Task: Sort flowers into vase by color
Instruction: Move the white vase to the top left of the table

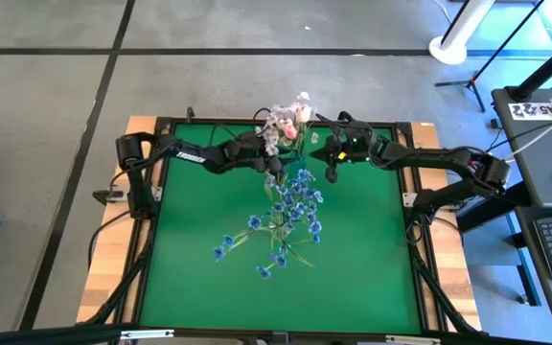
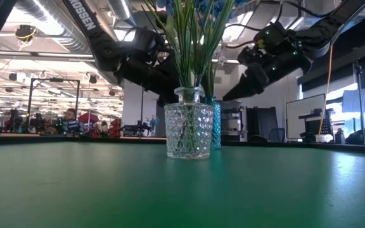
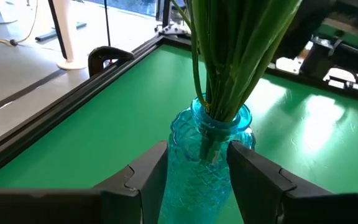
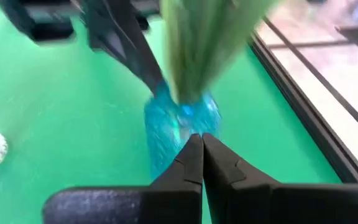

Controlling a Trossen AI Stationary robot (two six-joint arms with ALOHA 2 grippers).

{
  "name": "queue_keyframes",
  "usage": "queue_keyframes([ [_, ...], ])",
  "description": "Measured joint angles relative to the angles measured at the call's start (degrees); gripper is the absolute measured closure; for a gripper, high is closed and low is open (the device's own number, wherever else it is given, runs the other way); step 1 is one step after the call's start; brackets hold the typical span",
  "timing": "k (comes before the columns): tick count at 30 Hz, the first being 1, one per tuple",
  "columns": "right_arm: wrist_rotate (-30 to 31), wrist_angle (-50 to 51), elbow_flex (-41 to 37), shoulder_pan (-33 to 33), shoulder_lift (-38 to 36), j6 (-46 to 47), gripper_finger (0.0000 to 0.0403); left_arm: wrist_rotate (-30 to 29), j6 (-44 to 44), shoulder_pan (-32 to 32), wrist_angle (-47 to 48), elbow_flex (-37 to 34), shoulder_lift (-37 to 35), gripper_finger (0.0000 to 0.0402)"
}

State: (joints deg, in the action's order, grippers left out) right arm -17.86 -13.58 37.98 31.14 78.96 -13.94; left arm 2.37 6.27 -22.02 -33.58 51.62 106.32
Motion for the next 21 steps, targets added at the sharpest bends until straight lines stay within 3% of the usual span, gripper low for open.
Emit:
queue_keyframes([
  [9, -0.72, 6.82, 0.02, 0.00, -7.27, 0.68, 0.0403, -1.65, -4.06, 0.00, 18.26, -0.31, -9.97, 0.0240],
  [16, -0.56, 5.96, 0.07, 0.02, -13.48, 0.38, 0.0402, 2.62, -6.44, 0.01, 10.65, -0.22, -11.84, 0.0240],
  [21, 1.78, 6.22, 0.07, 0.02, -15.36, 0.49, 0.0402, 2.97, -5.54, 0.00, 10.19, -0.22, -11.84, 0.0240],
])
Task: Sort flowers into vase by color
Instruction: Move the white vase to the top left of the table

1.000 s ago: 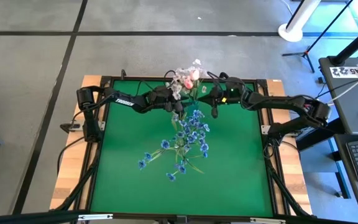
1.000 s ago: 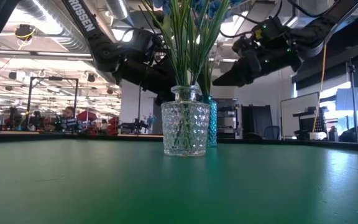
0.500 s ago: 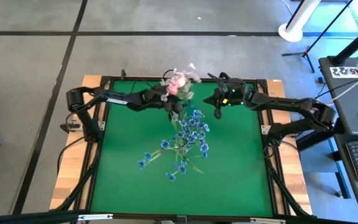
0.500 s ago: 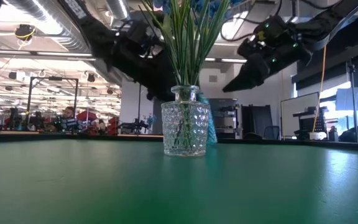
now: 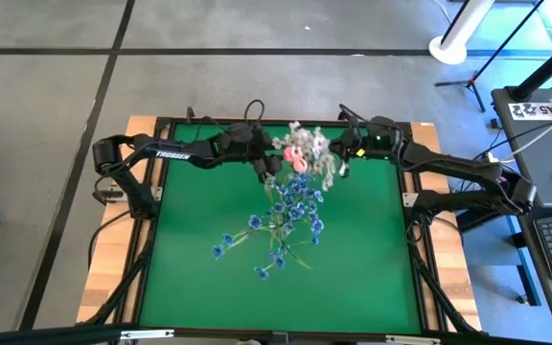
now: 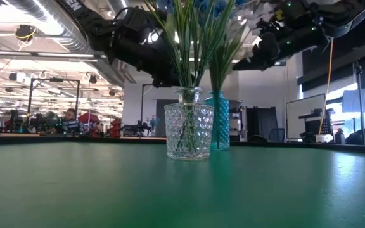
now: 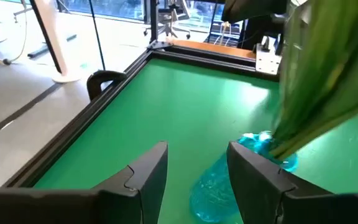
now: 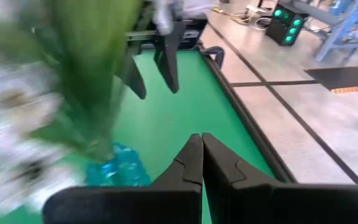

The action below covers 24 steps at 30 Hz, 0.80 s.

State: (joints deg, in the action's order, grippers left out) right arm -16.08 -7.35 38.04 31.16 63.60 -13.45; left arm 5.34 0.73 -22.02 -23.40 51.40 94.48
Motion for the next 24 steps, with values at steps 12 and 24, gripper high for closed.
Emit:
queue_keyframes([
  [12, 4.64, -1.34, 0.02, 0.00, -0.55, 1.20, 0.0402, -0.18, 3.59, -1.33, -5.60, 0.11, -0.02, 0.0240],
  [24, 6.65, 0.70, 0.02, 0.02, -0.55, 0.09, 0.0402, -0.18, 3.65, -3.26, -4.47, 0.13, -0.04, 0.0240],
])
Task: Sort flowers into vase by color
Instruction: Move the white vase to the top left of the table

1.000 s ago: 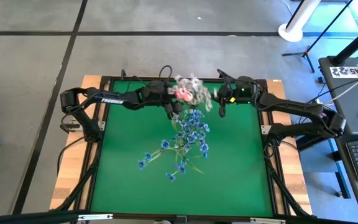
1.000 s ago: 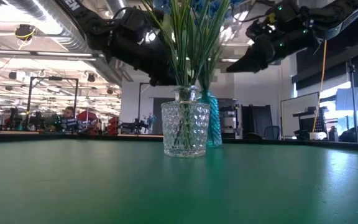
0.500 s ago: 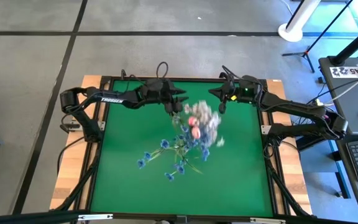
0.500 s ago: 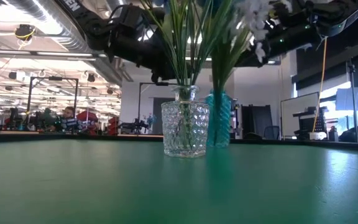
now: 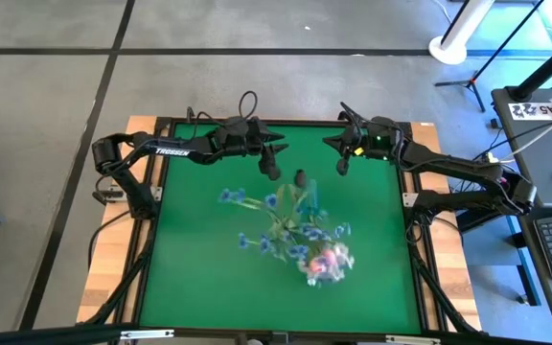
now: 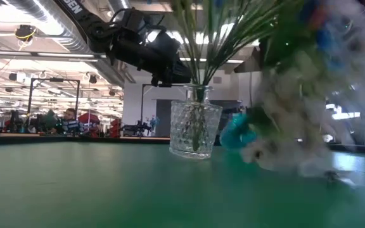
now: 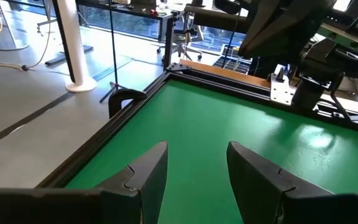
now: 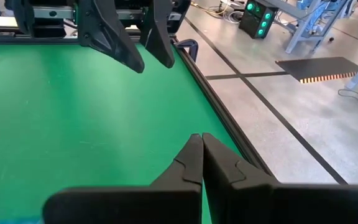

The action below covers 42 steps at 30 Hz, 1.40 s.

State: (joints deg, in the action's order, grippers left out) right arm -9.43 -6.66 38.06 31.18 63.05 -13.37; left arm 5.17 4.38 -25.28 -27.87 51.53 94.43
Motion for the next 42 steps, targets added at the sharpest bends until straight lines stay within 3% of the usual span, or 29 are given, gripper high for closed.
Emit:
queue_keyframes([
  [13, 0.02, 1.36, 0.00, 0.00, 0.02, -1.33, 0.0402, -1.27, -0.02, 0.00, 3.62, 0.07, -0.02, 0.0240],
  [21, 0.06, 8.07, 0.00, 0.00, 0.02, -11.72, 0.0402, -1.64, -1.11, 0.00, 5.33, 0.07, -0.07, 0.0240],
  [26, 0.04, 12.33, 0.00, -0.09, -0.16, -16.98, 0.0395, -5.24, -5.06, -0.49, 5.41, 0.07, -0.56, 0.0240],
  [32, -1.50, 14.24, 0.00, -0.62, -1.39, -22.61, 0.0324, -4.77, -5.14, -2.78, 6.30, 0.10, -2.90, 0.0240],
  [39, -1.45, 16.45, 0.09, -6.56, -2.08, -29.79, 0.0231, 0.95, -5.03, -4.64, 9.07, 0.13, -8.43, 0.0240],
  [42, 2.42, 19.73, 0.07, -10.12, -2.06, -32.63, 0.0206, 4.59, -4.96, -4.76, 11.06, 0.13, -10.62, 0.0240],
])
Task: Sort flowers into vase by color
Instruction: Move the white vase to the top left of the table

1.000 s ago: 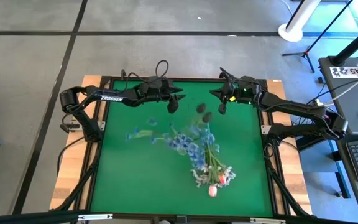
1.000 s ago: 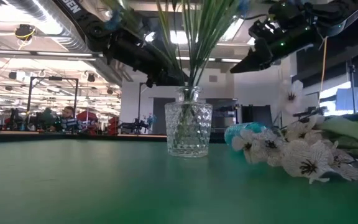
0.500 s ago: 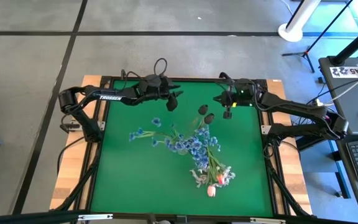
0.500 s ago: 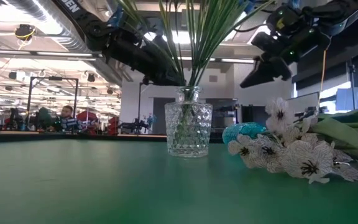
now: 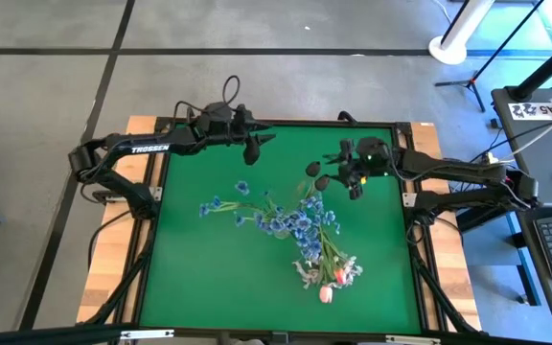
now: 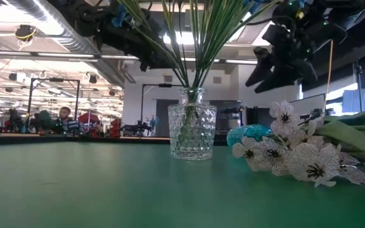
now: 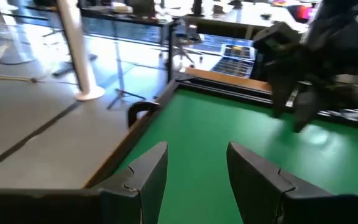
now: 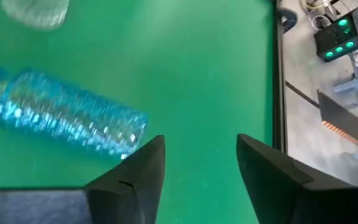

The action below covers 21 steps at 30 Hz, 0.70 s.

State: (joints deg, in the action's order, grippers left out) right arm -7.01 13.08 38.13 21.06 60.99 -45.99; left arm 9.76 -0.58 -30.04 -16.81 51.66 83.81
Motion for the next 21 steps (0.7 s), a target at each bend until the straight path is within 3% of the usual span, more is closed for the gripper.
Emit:
queue_keyframes([
  [8, 12.98, 5.87, 0.00, -8.74, 0.01, -9.01, 0.0185, 3.36, 0.33, 0.11, 4.26, -0.02, -1.05, 0.0240],
  [21, 18.05, 6.49, -0.02, -18.82, 4.20, -11.60, 0.0183, 3.45, 0.42, 1.77, 4.82, -0.04, -1.05, 0.0240],
])
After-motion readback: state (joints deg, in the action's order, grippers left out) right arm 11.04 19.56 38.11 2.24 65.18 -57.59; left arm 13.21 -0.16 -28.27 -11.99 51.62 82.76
